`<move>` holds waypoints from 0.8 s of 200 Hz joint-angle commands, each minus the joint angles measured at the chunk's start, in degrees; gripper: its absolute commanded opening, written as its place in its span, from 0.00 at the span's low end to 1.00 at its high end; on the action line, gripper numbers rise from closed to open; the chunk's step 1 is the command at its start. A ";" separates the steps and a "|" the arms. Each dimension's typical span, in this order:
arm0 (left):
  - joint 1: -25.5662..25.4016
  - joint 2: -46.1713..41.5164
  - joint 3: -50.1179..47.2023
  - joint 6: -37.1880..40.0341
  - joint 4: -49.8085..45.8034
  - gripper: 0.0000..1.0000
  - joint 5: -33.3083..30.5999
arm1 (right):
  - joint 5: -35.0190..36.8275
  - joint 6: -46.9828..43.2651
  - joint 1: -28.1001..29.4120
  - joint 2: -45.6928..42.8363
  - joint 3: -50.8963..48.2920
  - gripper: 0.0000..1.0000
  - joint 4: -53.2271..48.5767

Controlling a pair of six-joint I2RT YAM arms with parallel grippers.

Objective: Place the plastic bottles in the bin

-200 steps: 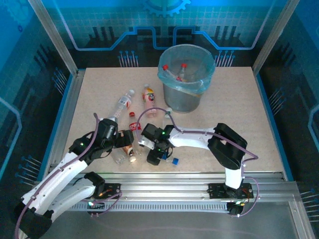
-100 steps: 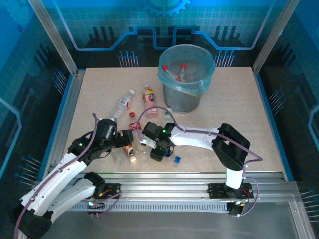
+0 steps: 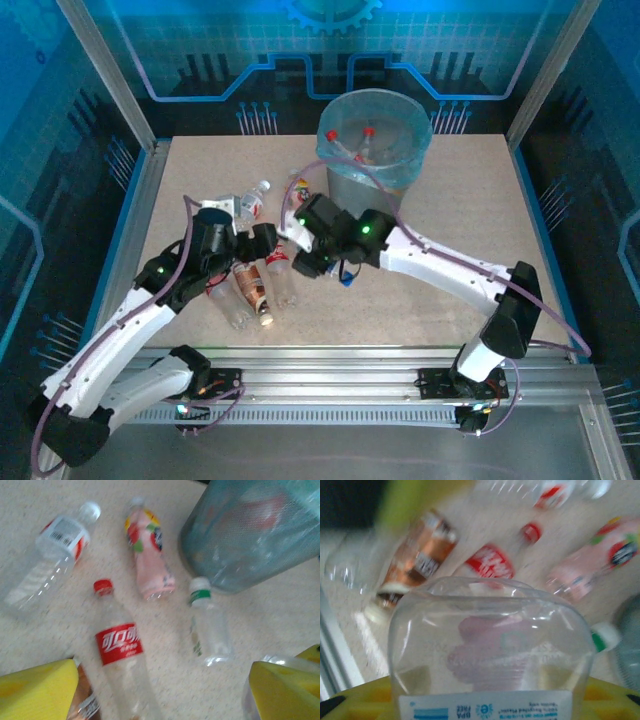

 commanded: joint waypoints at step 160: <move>0.65 23.21 27.28 8.60 15.77 0.90 11.38 | 8.88 7.29 -22.54 13.16 45.28 0.50 9.55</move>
